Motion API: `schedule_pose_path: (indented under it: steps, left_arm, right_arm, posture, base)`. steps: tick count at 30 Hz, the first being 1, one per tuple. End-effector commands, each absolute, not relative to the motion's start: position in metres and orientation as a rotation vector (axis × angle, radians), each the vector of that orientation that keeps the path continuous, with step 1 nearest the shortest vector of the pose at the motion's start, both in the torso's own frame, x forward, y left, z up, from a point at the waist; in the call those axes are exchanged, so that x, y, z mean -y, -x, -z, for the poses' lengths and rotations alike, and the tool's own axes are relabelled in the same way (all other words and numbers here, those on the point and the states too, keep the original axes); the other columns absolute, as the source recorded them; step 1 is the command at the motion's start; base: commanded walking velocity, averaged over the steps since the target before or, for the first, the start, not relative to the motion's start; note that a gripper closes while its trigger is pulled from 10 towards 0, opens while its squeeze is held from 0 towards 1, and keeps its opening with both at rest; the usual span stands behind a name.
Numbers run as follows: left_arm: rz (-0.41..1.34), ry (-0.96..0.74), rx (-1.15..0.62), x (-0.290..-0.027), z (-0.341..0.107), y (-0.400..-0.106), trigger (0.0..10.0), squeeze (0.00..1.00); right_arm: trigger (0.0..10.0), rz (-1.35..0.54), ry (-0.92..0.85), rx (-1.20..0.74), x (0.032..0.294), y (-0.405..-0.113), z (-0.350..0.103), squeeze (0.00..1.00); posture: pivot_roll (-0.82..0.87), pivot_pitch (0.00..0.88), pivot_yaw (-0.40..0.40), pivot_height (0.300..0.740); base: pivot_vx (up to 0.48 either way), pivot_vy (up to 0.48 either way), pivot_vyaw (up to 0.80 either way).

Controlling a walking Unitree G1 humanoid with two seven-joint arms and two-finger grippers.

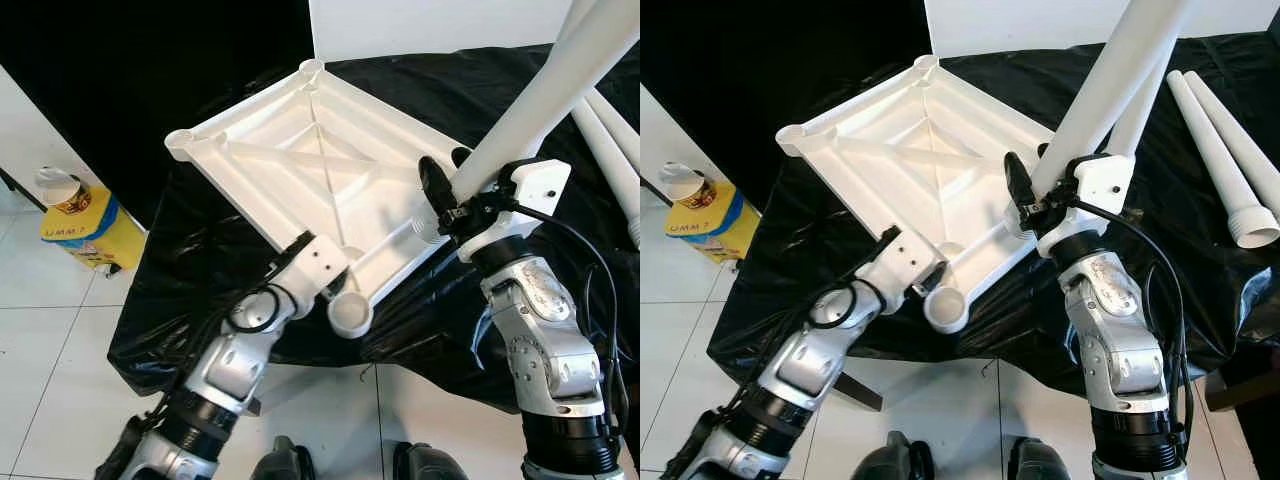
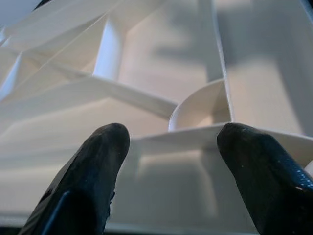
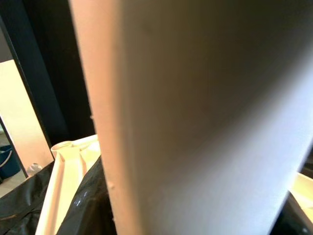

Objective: Building children table

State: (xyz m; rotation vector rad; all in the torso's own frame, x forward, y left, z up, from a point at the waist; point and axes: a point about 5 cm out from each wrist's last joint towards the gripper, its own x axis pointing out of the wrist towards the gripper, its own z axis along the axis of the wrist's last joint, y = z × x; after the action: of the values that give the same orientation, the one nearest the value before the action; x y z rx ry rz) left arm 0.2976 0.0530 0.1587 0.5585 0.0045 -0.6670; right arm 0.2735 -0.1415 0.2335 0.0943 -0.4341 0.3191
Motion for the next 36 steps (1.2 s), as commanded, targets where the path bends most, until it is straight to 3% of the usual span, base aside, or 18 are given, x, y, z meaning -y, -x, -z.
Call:
schedule_pose_path:
  steps: [1, 9, 14, 18, 20, 25, 36]
  left_arm:
    - [0.641, -0.565, 0.007, -0.052, -0.161, -0.300, 10.0, 0.00]
    - [0.625, -0.580, 0.057, -0.084, -0.176, -0.309, 10.0, 0.00]
    - [0.837, -0.513, 0.180, -0.113, -0.203, -0.302, 10.0, 0.00]
    - [0.888, -0.497, 0.192, -0.114, -0.205, -0.299, 10.0, 0.00]
    - [1.087, -0.496, 0.156, -0.112, -0.201, -0.286, 10.0, 0.00]
    - [1.239, -0.518, 0.044, -0.110, -0.184, -0.277, 10.0, 0.00]
    - [1.233, -0.805, -0.055, -0.117, -0.155, -0.295, 10.0, 0.00]
  right_arm:
    - [10.0, -0.350, -0.099, 0.447, 0.137, -0.273, -0.236, 0.00]
    - [10.0, -0.352, -0.097, 0.443, 0.137, -0.273, -0.235, 0.00]
    - [10.0, -0.345, -0.087, 0.434, 0.142, -0.271, -0.232, 0.00]
    - [10.0, -0.342, -0.084, 0.434, 0.143, -0.271, -0.232, 0.00]
    - [10.0, -0.334, -0.079, 0.437, 0.145, -0.271, -0.233, 0.00]
    - [10.0, -0.331, -0.078, 0.439, 0.146, -0.271, -0.233, 0.00]
    - [10.0, -0.326, -0.071, 0.446, 0.149, -0.269, -0.236, 0.00]
  posture:
    - [-0.02, 0.110, 0.046, 0.740]
    - [-0.02, 0.119, 0.052, 0.740]
    - [-0.01, 0.127, 0.062, 0.740]
    - [-0.01, 0.129, 0.064, 0.740]
    - [-0.02, 0.131, 0.068, 0.740]
    - [-0.02, 0.134, 0.068, 0.740]
    - [-0.05, 0.144, 0.067, 0.740]
  base:
    - [0.000, 0.000, 0.00]
    - [0.000, 0.000, 0.00]
    - [0.000, 0.000, 0.00]
    - [0.000, 0.000, 0.00]
    - [0.000, 0.000, 0.00]
    - [0.000, 0.000, 0.00]
    - [0.000, 0.000, 0.00]
